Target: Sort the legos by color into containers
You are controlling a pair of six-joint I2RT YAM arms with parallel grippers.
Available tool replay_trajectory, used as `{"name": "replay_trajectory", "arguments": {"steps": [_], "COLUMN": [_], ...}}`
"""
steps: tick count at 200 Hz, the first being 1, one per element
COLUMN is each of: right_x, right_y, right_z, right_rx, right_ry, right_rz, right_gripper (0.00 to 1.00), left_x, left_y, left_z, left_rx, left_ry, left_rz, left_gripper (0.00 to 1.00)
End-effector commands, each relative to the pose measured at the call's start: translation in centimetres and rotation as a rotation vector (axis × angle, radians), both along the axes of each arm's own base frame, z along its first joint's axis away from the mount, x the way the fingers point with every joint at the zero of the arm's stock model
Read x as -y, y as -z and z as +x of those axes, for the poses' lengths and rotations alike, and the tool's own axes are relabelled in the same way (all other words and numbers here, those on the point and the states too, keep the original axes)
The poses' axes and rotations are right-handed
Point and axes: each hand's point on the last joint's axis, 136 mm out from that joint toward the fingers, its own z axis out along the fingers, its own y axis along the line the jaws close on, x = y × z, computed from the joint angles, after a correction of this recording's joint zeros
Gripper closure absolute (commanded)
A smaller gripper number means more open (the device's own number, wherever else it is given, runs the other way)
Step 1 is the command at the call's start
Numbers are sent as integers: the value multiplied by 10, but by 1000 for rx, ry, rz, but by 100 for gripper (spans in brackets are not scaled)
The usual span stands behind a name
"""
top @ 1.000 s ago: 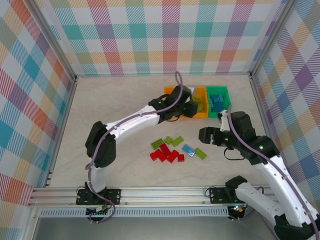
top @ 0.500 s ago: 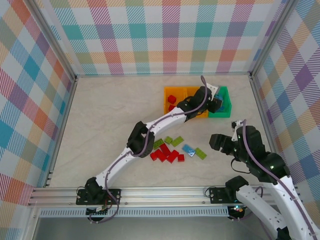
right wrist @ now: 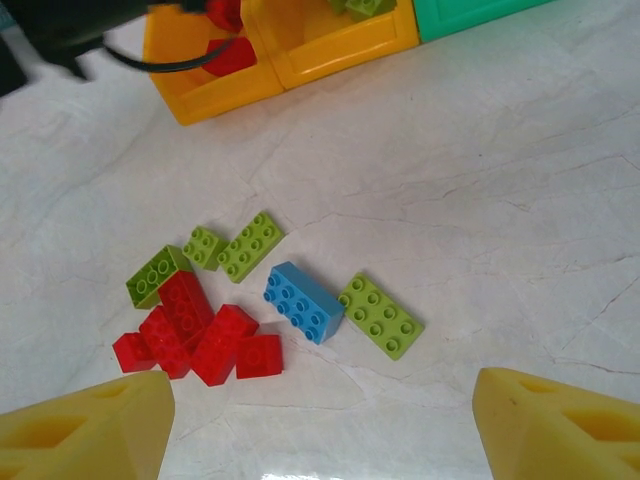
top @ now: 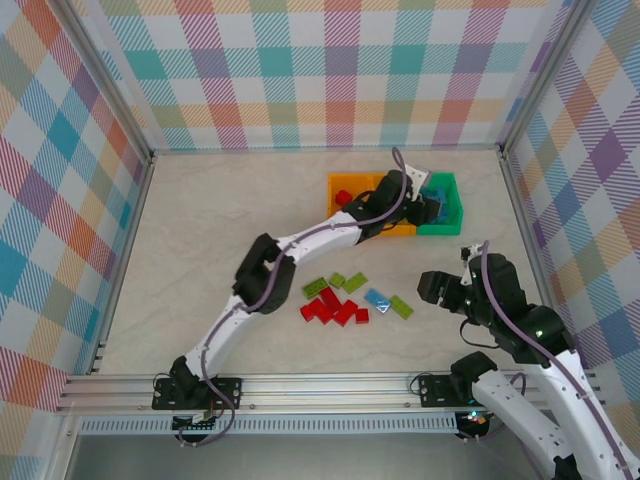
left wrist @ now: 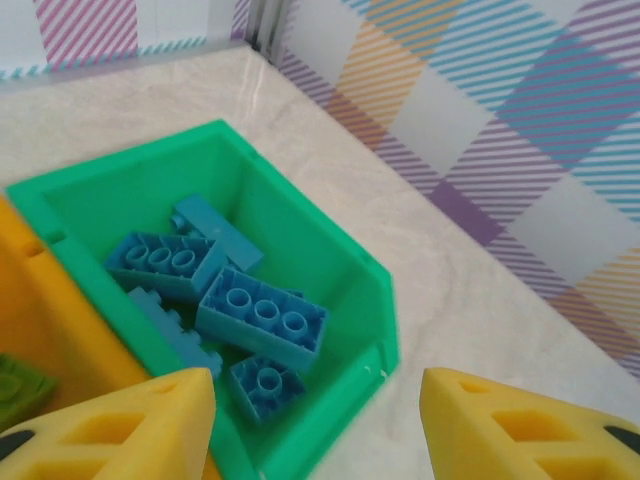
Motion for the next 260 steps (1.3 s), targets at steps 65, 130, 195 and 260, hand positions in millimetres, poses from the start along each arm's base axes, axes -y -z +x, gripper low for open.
{"name": "replay_trajectory", "arguments": {"steps": [65, 130, 195, 260], "right_x": [-48, -39, -39, -38], "right_y": [27, 107, 174, 218], "right_z": [58, 46, 29, 22], "right_rx": [146, -54, -324, -452], "right_ry": [-465, -892, -1022, -1049], "right_rz": [-293, -609, -646, -653], "right_gripper": [25, 0, 4, 36], "left_x": [-149, -259, -267, -253], "left_y": [-108, -75, -95, -99], "left_z": [-163, -231, -224, -238], "left_rx": [368, 411, 458, 474], "left_ry": [257, 303, 208, 287], "left_rz": [169, 439, 394, 288], "left_gripper": [28, 19, 18, 12]}}
